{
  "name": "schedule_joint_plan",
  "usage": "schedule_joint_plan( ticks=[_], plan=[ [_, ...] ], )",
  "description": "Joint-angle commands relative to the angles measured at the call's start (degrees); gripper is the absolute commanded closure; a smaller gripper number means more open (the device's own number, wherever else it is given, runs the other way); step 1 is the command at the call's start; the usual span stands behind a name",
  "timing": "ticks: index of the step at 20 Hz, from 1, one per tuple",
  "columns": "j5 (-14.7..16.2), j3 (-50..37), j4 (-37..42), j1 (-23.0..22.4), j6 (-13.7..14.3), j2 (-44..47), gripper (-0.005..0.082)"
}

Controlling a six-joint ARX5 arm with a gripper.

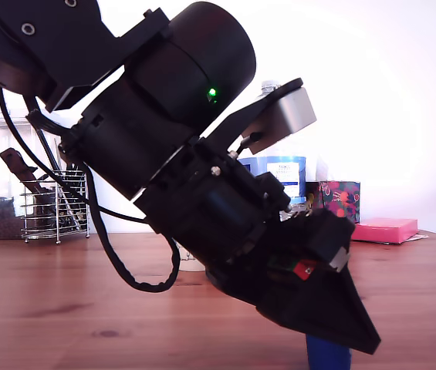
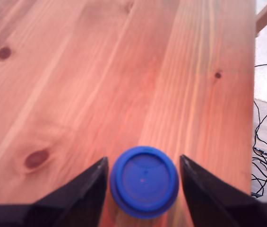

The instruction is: Pick up the coffee capsules from the table one by one and drop them inside the nearest coffee cup

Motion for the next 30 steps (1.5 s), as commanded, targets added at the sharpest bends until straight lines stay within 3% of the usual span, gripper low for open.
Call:
schedule_joint_plan(
  ticks=[1,4,17,19,24,30],
  plan=[
    [-0.2,0.3,0.1,-0.2,0.1,1.7,0.0487],
    [-0.1,0.3,0.0,-0.2,0.1,1.7,0.0539],
    [-0.2,5.1,0.0,2.1,0.9,-0.7,0.0539],
    [-0.7,7.5,-0.8,3.9,2.8,-1.5,0.0538],
    [-1.7,14.3,-4.7,10.5,3.5,-2.5,0.0538],
    [-2.1,21.1,-9.7,21.0,7.6,-2.5,0.0538]
  ],
)
